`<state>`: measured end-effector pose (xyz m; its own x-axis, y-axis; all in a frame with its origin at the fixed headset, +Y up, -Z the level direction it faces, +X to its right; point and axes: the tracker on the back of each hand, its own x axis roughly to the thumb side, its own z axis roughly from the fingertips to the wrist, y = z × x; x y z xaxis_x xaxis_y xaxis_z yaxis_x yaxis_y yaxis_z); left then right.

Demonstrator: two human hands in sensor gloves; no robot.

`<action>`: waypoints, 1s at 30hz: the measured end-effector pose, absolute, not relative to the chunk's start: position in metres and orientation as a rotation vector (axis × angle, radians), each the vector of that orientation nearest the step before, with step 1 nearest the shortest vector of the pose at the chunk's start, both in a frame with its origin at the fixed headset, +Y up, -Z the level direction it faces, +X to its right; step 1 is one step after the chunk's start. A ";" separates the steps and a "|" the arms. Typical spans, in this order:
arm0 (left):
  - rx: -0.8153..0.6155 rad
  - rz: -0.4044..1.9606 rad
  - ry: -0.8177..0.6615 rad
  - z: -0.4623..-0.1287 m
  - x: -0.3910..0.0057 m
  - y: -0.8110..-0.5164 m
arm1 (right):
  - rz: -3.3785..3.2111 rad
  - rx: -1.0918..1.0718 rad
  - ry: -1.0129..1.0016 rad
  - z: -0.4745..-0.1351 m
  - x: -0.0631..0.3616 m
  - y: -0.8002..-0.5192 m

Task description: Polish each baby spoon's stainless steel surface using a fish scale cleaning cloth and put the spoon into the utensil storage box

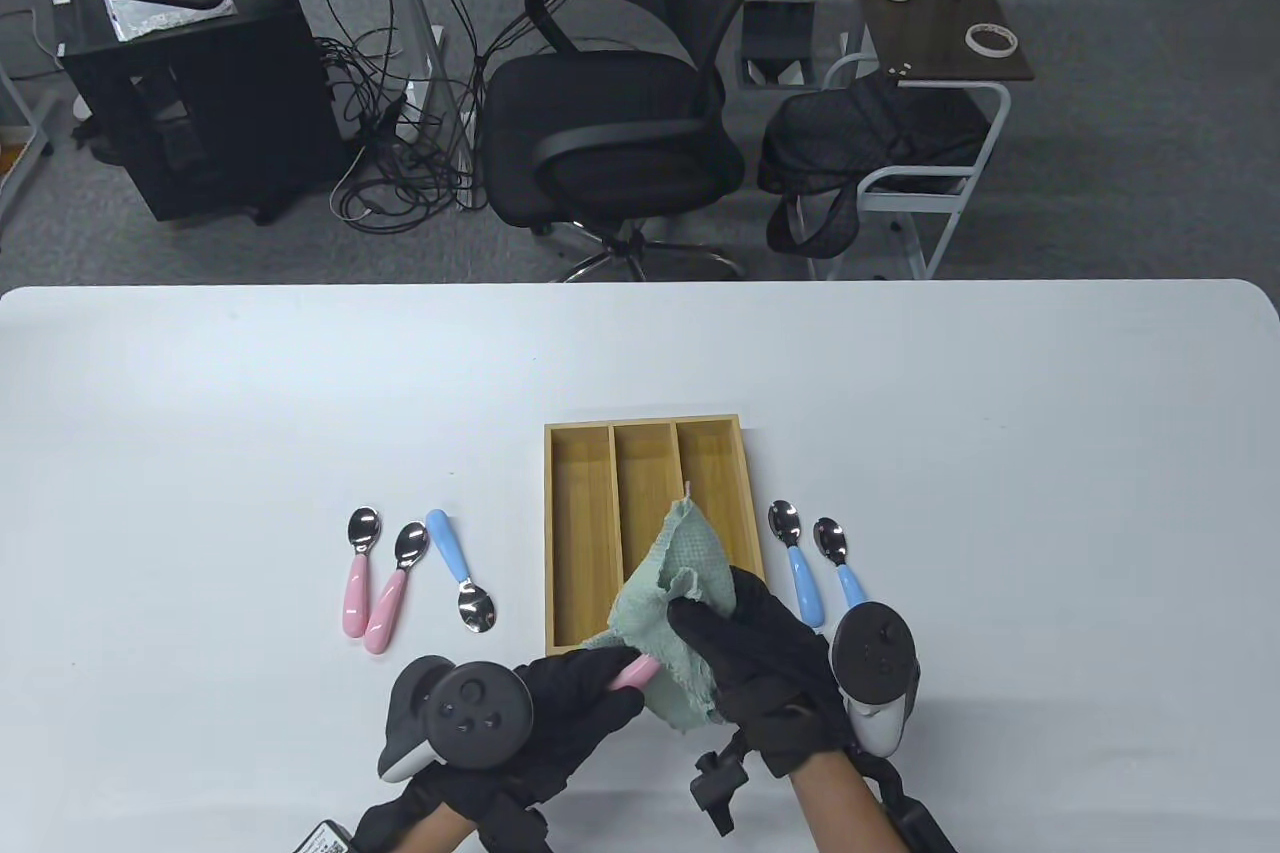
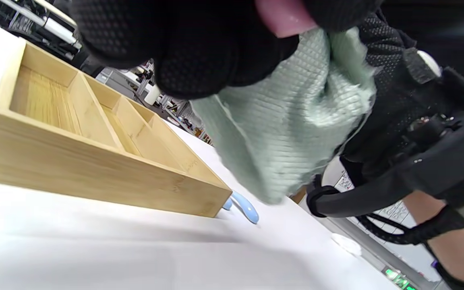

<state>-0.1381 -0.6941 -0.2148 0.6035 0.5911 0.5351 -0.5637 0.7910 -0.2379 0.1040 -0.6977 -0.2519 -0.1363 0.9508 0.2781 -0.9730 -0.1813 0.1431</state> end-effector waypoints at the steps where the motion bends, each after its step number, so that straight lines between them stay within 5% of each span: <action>1: -0.045 0.672 -0.635 -0.215 -0.138 -0.694 | 1.739 0.359 -0.098 -0.251 0.104 -0.697; 15: -0.083 0.730 -0.601 -0.221 -0.143 -0.698 | 1.502 0.361 0.123 -0.254 0.095 -0.706; 30: -0.249 0.765 -0.645 -0.226 -0.141 -0.703 | 1.863 0.304 -0.104 -0.254 0.105 -0.701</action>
<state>-0.1411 -0.7026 -0.2264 0.5420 0.7098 0.4498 -0.5627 0.7041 -0.4330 0.1048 -0.7009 -0.2543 -0.2805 0.9239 0.2603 -0.9471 -0.3104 0.0814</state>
